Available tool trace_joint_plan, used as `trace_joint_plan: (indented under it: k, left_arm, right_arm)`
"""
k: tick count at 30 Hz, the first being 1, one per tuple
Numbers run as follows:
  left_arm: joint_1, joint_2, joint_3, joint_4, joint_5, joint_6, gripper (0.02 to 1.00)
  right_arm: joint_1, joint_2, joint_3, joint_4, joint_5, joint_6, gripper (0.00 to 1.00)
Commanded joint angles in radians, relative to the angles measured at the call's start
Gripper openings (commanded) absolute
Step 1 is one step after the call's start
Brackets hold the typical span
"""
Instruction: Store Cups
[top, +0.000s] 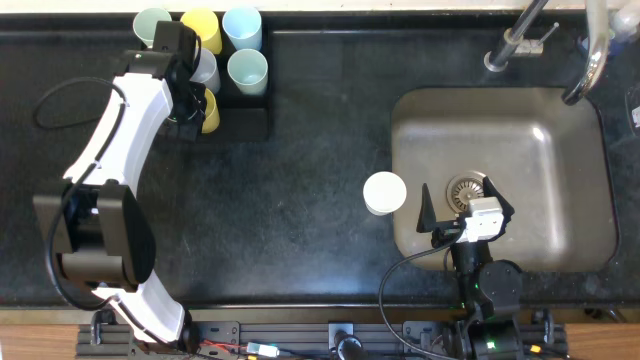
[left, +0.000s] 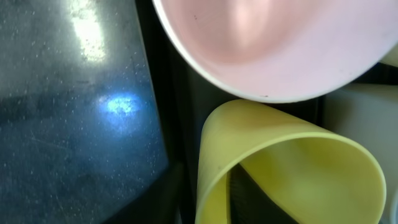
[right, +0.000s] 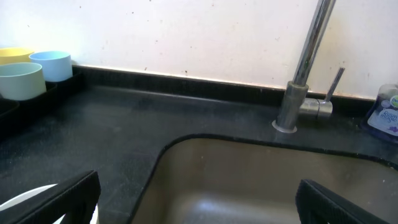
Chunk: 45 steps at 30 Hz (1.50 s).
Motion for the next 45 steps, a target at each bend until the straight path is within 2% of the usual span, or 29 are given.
trace_joint_plan:
  k: [1,5,7,10,12,14,17,19,25,29,36,41,45]
  left_arm:
    - [-0.009,-0.124,-0.008,-0.008,-0.062,0.045,0.56]
    - [-0.016,-0.286,-0.008,0.021,-0.15,0.195,0.792]
    - [-0.024,-0.371,-0.008,0.075,-0.202,0.342,0.893]
    - [-0.035,-0.496,-0.015,0.227,-0.231,0.682,1.0]
    - [-0.042,-0.588,-0.058,0.392,-0.174,0.98,1.0]
    - [-0.044,-0.679,-0.138,0.554,-0.063,1.243,1.0]
    - [-0.043,-0.832,-0.329,0.764,0.034,1.46,1.0]
    - [-0.042,-0.937,-0.48,0.867,0.051,1.503,1.0]
    - [-0.04,-1.281,-0.962,1.141,0.124,1.502,1.0]
    - [-0.035,-1.506,-1.199,1.242,0.145,1.501,1.0]
    - [-0.006,-1.823,-1.429,1.239,0.185,1.502,1.0]
    - [-0.006,-1.91,-1.542,1.205,0.206,1.501,1.0]
    - [-0.008,-1.91,-1.538,1.071,0.242,1.501,1.0]
  right_arm:
    - [-0.007,-0.011,-0.013,0.006,0.004,-0.001,0.996]
    - [-0.007,-0.011,-0.013,0.006,0.004,-0.001,0.998]
    - [-0.007,-0.011,-0.013,0.006,0.004,-0.001,0.998]
    - [-0.007,-0.011,-0.013,0.006,0.004,-0.001,0.998]
    - [-0.007,-0.011,-0.013,0.006,0.004,-0.001,0.998]
    - [-0.007,-0.011,-0.013,0.006,0.004,-0.001,0.998]
    - [-0.007,-0.011,-0.013,0.006,0.004,-0.001,0.998]
    - [-0.007,-0.011,-0.013,0.006,0.004,-0.001,0.996]
    - [-0.007,-0.011,-0.013,0.006,0.004,-0.001,0.998]
    - [-0.007,-0.011,-0.013,0.006,0.004,-0.001,0.998]
    - [-0.007,-0.011,-0.013,0.006,0.004,-0.001,0.998]
    - [-0.007,-0.011,-0.013,0.006,0.004,-0.001,0.998]
    - [-0.007,-0.011,-0.013,0.006,0.004,-0.001,0.998]
